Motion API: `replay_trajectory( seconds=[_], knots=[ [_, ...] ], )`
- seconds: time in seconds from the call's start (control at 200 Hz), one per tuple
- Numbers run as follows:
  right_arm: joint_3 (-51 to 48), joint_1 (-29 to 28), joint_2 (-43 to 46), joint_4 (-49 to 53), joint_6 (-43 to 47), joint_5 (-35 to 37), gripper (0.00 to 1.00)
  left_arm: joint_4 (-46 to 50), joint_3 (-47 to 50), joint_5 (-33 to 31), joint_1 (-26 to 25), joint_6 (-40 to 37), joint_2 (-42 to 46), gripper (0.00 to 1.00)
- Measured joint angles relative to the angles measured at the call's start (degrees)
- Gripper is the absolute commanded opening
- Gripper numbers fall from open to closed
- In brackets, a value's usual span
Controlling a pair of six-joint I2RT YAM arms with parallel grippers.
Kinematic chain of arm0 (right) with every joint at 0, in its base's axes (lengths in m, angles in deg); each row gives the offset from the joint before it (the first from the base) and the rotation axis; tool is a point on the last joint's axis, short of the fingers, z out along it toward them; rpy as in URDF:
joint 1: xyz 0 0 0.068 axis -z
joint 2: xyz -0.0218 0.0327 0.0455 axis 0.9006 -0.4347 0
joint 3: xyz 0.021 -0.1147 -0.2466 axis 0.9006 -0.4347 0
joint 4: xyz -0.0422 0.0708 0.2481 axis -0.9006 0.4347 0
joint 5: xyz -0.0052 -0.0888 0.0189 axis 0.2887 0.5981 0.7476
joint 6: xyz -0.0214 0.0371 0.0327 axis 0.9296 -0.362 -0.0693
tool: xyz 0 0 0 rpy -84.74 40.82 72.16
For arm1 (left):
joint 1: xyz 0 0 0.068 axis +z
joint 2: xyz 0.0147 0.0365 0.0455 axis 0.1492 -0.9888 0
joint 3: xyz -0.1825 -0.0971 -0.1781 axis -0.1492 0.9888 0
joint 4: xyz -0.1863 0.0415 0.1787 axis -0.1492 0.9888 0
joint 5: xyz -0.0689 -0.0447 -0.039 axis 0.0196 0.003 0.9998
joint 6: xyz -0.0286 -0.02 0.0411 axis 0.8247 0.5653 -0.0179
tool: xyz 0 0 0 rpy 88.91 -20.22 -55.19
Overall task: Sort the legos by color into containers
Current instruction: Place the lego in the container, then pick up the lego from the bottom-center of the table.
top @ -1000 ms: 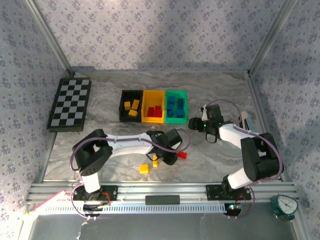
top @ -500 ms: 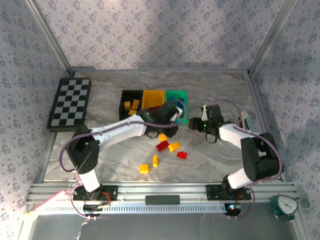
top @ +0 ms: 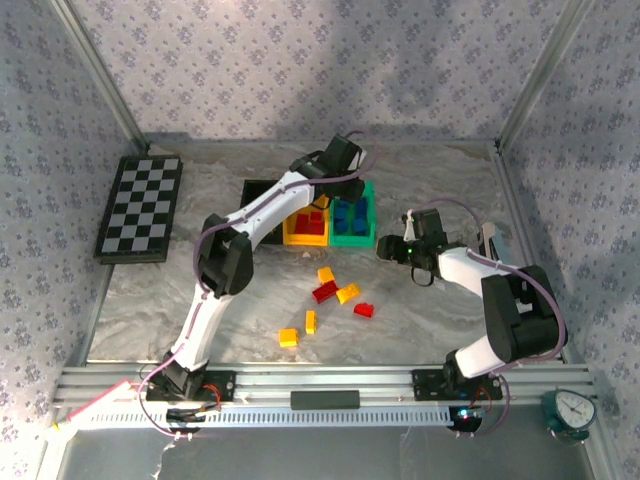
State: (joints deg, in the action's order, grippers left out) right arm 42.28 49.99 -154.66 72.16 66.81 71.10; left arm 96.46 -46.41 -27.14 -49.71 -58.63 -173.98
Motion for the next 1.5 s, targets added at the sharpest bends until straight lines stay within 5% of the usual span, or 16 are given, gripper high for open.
replay_trajectory(
  seconds=[0.185, 0.64, 0.935, 1.309, 1.499],
  knots=[
    [0.13, -0.09, -0.63, -0.15, 0.04, -2.01, 0.65, 0.52, 3.02, 1.31, 0.2, -0.02, 1.2, 0.62],
    [1.6, -5.05, -1.57, -0.72, 2.6, -3.85, 0.65, -17.38, 50.99, 5.33, -0.17, 2.01, 35.63, 0.61],
    [3.54, -5.99, -3.56, -0.5, 6.08, -7.69, 0.65, -23.54, 72.57, 7.56, -0.79, 3.89, 43.82, 0.61],
    [0.22, -15.34, 1.33, 5.73, 6.86, -10.62, 0.68, -31.87, 83.12, 10.6, -1.7, 8.13, 48.65, 0.6],
    [-2.01, -23.39, 10.69, 14.4, 6.4, -2.69, 0.69, -35.56, 83.34, 11.45, -1.75, 9.01, 48.09, 0.6]
  ],
)
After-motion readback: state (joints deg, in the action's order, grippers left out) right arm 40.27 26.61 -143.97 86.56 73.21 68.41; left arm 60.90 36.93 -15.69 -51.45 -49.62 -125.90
